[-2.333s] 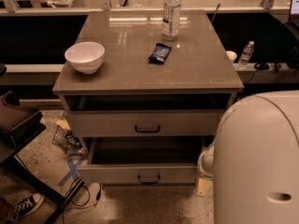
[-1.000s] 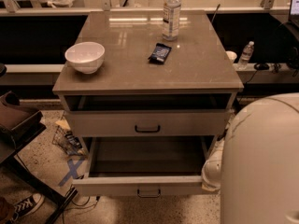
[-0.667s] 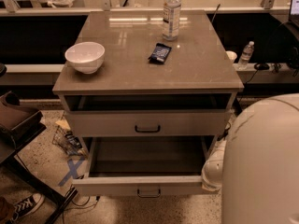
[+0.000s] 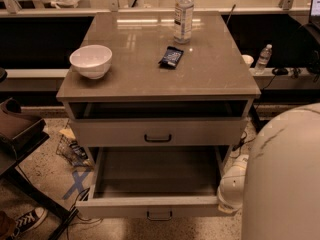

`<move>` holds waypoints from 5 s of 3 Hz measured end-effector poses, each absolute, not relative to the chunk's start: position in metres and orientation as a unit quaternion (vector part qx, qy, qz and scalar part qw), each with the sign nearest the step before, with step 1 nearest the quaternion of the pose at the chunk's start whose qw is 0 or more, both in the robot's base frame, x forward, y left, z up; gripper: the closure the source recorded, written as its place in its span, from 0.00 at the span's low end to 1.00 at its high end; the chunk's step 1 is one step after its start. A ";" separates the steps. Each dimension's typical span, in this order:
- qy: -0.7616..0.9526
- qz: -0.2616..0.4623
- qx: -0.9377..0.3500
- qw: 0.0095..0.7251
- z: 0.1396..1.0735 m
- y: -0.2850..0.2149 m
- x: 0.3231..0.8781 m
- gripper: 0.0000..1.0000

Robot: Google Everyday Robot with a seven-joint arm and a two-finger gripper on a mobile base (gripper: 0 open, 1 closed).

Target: Open middle drawer

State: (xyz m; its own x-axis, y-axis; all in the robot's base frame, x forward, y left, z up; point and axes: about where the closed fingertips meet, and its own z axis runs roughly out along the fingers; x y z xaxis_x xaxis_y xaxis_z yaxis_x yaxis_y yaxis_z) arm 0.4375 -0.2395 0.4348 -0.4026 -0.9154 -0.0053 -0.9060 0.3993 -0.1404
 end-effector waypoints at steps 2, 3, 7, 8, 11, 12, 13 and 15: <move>0.840 -0.041 -0.541 -0.006 0.435 -0.237 0.395 0.97; 0.840 -0.041 -0.541 -0.006 0.435 -0.237 0.395 0.75; 0.839 -0.042 -0.543 -0.006 0.437 -0.238 0.393 0.00; 0.829 -0.052 -0.557 0.000 0.451 -0.234 0.392 0.00; 0.735 -0.154 -0.660 0.011 0.578 -0.171 0.418 0.72; 0.759 -0.117 -0.638 0.051 0.580 -0.180 0.461 0.95; 0.768 -0.094 -0.630 0.060 0.571 -0.175 0.487 1.00; 0.757 -0.080 -0.646 0.045 0.549 -0.166 0.492 1.00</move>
Offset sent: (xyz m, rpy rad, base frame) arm -0.1868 0.0204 0.0205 -0.0485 0.4471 0.0326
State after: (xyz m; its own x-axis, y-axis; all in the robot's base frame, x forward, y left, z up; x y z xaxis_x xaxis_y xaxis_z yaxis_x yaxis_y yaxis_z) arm 0.4921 -0.1663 0.5485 -0.1602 -0.9865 0.0351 -0.9720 0.1514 -0.1797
